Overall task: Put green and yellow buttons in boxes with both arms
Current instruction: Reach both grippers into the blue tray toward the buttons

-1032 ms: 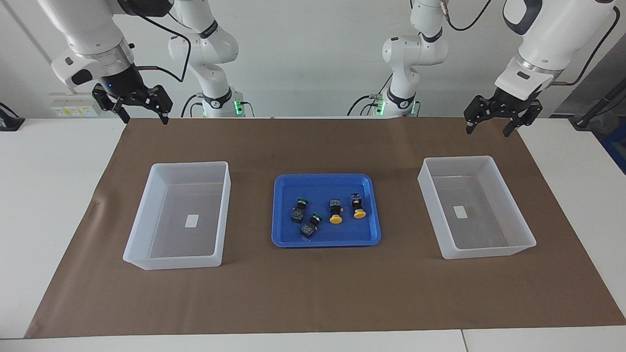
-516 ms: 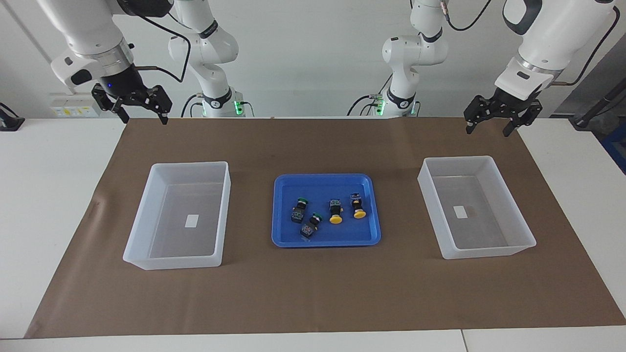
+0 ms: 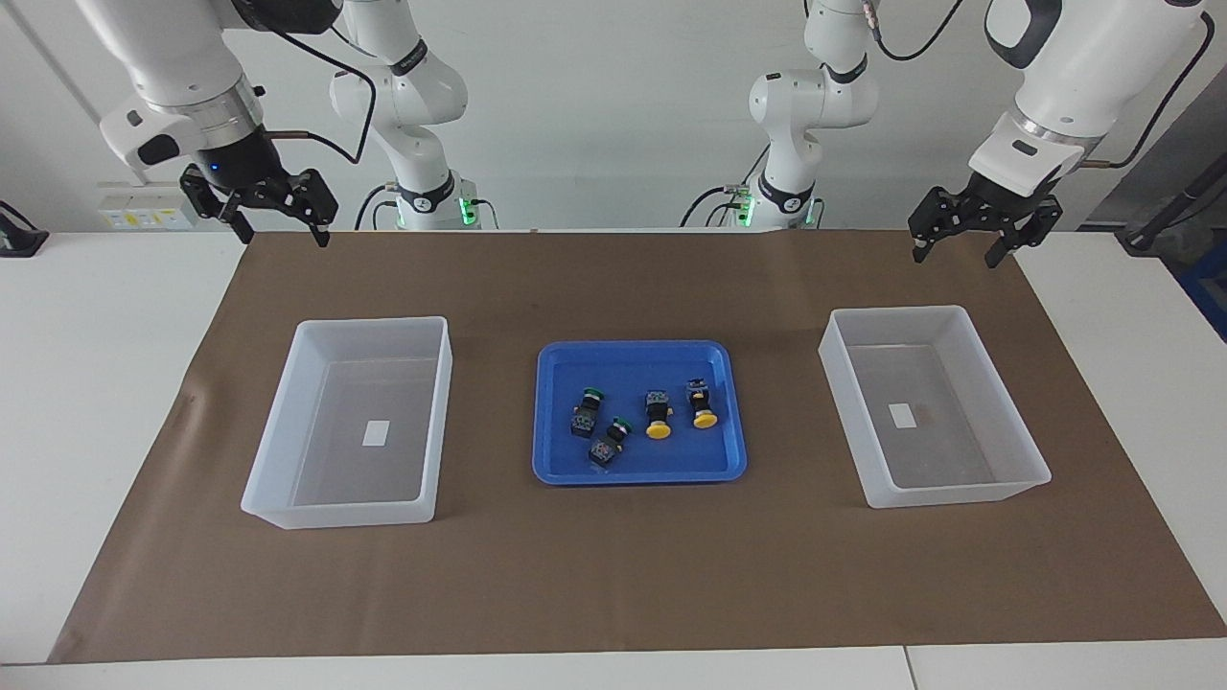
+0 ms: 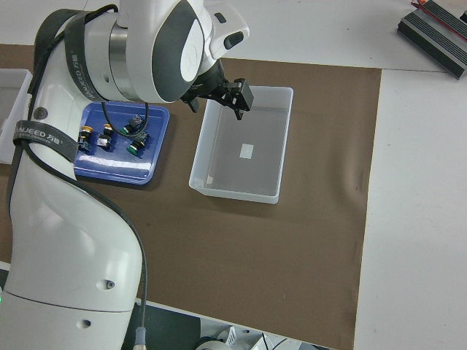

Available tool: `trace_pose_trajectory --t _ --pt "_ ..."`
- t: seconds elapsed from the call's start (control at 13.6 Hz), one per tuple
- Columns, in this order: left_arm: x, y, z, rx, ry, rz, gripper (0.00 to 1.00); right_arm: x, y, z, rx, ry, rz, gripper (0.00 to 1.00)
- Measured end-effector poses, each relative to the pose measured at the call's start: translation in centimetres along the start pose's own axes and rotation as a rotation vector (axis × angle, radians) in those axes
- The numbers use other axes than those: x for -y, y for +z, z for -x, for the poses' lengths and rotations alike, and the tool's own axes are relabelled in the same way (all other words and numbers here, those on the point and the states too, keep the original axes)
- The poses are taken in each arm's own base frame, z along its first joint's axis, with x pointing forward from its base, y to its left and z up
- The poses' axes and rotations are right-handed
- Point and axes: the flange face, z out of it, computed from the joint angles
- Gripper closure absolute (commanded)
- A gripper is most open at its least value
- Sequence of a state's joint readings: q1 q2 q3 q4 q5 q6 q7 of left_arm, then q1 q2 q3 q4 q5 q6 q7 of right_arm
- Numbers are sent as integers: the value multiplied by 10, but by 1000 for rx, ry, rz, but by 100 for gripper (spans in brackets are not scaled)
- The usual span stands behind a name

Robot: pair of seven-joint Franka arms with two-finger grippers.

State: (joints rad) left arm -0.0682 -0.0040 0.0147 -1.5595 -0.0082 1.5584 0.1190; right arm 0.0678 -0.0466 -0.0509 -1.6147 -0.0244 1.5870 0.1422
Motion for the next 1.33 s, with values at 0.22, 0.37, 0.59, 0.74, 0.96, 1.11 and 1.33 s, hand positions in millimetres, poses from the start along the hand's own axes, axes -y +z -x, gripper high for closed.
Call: trace_pose_trajectory --t 0.22,0.37,0.59,0.74,0.96,1.11,1.33 --pt "-1 0 0 1 -1 0 0 54 26 -13 -15 52 -3 0" --pt "-6 0 -1 1 10 1 0 95 52 -22 -25 88 -7 0" --pt "-12 2 1 16 19 3 0 168 108 -34 -39 135 -16 0" --pt "-29 7 0 16 34 5 0 219 150 -37 -60 169 -31 0" --pt "-73 37 -3 -75 10 5 0 273 198 -29 -66 181 -41 0" --pt "-102 66 6 -103 14 10 0 292 217 -22 -66 173 -43 0" --pt "-128 102 10 -116 1 16 0 300 238 -11 -59 155 -40 13"
